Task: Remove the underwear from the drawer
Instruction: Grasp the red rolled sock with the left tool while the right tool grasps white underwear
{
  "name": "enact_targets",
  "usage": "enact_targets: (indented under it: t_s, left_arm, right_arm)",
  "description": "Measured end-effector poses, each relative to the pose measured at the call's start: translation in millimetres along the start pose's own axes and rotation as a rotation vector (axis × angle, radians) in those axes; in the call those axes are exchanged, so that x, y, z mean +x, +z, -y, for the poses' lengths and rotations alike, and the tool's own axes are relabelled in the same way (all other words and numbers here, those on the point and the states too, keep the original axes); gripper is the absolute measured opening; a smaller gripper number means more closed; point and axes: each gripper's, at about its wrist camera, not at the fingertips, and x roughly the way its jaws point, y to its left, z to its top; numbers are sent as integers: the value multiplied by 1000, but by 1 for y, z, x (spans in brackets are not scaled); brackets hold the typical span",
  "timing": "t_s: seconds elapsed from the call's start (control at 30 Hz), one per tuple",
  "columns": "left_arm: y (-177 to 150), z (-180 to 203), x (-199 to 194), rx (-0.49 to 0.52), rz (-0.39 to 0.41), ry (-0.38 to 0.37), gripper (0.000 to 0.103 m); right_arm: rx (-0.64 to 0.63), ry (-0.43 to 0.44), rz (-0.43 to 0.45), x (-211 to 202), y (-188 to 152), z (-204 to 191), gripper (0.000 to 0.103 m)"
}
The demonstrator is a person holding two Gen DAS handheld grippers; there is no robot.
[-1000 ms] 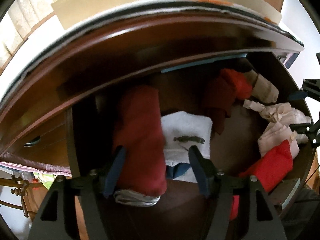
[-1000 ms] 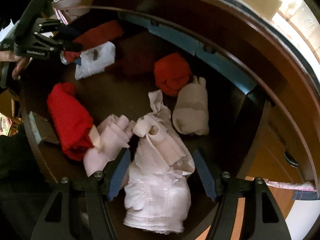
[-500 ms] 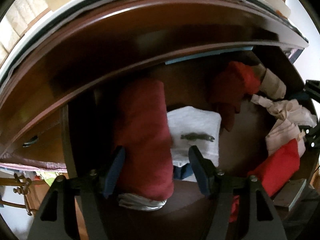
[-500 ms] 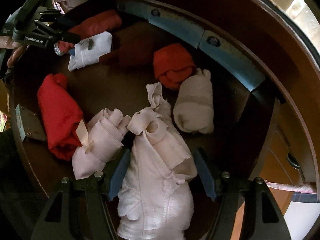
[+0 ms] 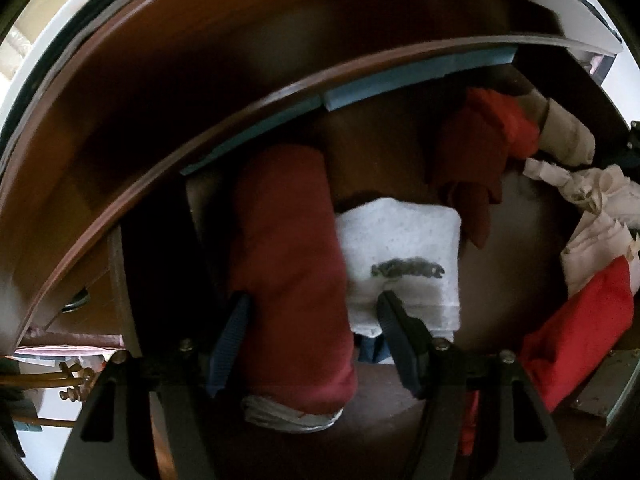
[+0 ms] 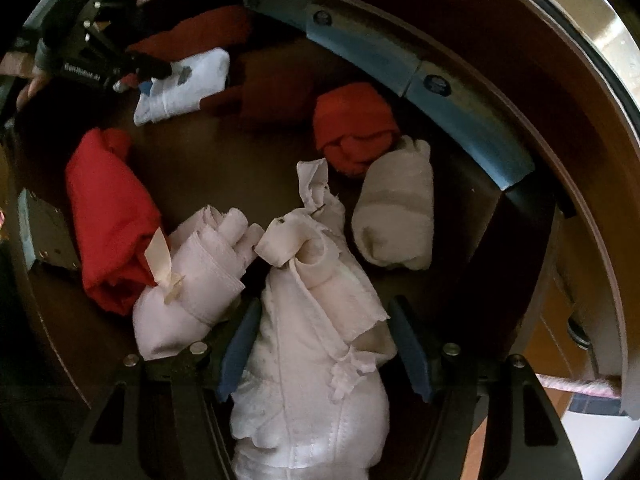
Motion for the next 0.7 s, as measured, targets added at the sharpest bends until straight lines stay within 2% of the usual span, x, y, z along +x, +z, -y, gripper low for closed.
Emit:
enact_targets:
  t_s: [0.1,0.17,0.23,0.37,0.43,0.53,0.7]
  left_arm:
    - [0,5,0,0,1,0,66]
    - [4,9,2,3,2,1,66]
    - [6,9,1,14,7,-1,64]
    - [7,9,0,40,26,18,49]
    - [8,9,-2,40,40,35,31]
    - [10,9,-3,32,42,13,24]
    - [15,7,-4,21,59,-11,20]
  right_arm:
    - [-15,-18,-11,2,1,-2,65]
    - [-32,-4,-26,5,0,-4,48]
    - [-29,22,-40,9,0,-5,45]
    - [-43,22,-38,8,0,-7,42]
    - [-41,28,-36,8,-1,-8,41]
    - [-48,24,-26,6,-3,-11,40]
    - [-40,25,-18,4,-7,-8,40]
